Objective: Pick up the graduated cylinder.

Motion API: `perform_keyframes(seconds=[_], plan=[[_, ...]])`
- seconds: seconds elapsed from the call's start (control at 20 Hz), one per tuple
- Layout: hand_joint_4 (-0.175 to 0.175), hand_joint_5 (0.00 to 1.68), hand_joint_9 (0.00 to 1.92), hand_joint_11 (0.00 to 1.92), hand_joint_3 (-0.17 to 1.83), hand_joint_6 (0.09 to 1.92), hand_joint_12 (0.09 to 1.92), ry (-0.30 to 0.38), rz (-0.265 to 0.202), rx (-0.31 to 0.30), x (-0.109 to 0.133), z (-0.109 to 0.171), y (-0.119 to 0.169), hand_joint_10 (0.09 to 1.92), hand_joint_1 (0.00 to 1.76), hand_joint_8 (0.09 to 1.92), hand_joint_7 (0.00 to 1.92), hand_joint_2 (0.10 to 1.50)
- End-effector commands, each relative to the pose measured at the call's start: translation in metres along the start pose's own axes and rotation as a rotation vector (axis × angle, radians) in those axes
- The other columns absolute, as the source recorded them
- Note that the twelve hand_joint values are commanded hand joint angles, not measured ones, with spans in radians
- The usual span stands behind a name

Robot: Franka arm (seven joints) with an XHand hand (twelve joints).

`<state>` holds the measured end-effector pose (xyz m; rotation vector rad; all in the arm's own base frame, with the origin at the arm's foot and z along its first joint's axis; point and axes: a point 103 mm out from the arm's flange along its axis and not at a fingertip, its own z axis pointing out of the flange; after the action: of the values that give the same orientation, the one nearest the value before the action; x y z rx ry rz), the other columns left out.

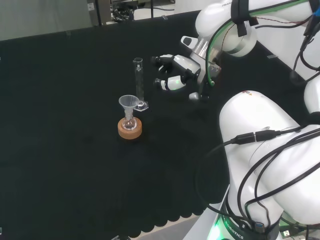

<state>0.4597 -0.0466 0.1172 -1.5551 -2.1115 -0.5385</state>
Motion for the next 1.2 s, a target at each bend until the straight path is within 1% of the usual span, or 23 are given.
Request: perform_keyframes(seconds=[0.05,0.3,0.45,0.7,0.9,1.05,1.2], plan=[[-0.05,0.49,0.59,0.37,0.5,0.09,1.32,0.117,-0.026,-0.026,-0.008,0.031,0.018,0.58,0.87,0.65,0.34,0.73],[-0.049,0.53,0.62,0.4,0.52,0.09,1.3,0.176,-0.063,-0.052,-0.007,0.045,0.03,0.58,0.9,0.66,0.39,0.71],[-0.046,0.57,0.63,0.41,0.52,0.09,1.3,0.199,-0.084,-0.05,-0.005,0.053,0.037,0.58,0.92,0.66,0.41,0.71],[-0.044,0.58,0.63,0.39,0.52,0.09,1.29,0.241,-0.081,-0.065,-0.006,0.062,0.043,0.57,0.94,0.65,0.41,0.7],[-0.045,0.6,0.65,0.41,0.54,0.09,1.28,0.261,-0.08,-0.079,-0.006,0.068,0.048,0.56,0.94,0.64,0.44,0.69],[-0.047,0.61,0.67,0.44,0.56,0.1,1.27,0.284,-0.085,-0.085,-0.005,0.072,0.05,0.55,0.95,0.64,0.45,0.68],[-0.046,0.61,0.68,0.45,0.56,0.11,1.27,0.316,-0.101,-0.094,-0.002,0.076,0.052,0.54,0.95,0.63,0.45,0.68]])
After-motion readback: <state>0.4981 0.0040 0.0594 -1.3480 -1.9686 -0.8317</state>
